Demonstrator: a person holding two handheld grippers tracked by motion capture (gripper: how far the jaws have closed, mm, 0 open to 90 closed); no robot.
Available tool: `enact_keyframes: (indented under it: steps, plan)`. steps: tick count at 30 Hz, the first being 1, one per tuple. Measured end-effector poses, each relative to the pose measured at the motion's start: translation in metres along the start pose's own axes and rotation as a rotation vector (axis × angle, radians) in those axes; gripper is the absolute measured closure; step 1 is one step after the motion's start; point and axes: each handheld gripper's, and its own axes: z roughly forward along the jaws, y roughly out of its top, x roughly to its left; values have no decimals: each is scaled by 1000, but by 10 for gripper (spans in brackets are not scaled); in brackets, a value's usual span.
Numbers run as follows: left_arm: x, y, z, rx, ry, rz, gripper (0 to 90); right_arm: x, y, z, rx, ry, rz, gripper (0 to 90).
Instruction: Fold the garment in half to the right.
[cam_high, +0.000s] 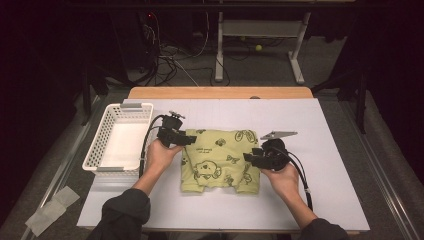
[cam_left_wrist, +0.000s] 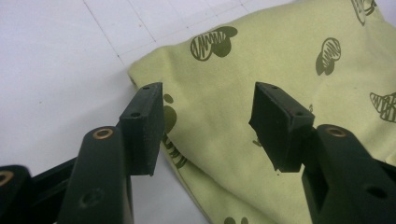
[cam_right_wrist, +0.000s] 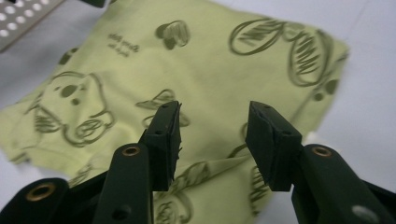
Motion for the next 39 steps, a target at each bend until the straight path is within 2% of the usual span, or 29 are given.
enact_keyframes:
  steps: [3,8,14,21,29,35,39]
  plan:
    - [-1,1,2,-3,-4,-9,420,7,-2,2,12,23,-13,581]
    - [-2,3,6,10,-12,4,420,19,-3,7,38,68,-30,594]
    - [-1,5,9,26,1,7,419,36,-3,13,64,84,-81,608]
    - [-2,12,15,30,15,10,402,61,-3,22,105,132,-126,622]
    - [1,16,18,63,19,18,396,93,0,41,163,193,-222,629]
    - [0,23,19,69,18,19,396,107,-1,50,183,226,-245,622]
    - [1,28,24,84,15,7,396,115,-2,57,245,239,-273,605]
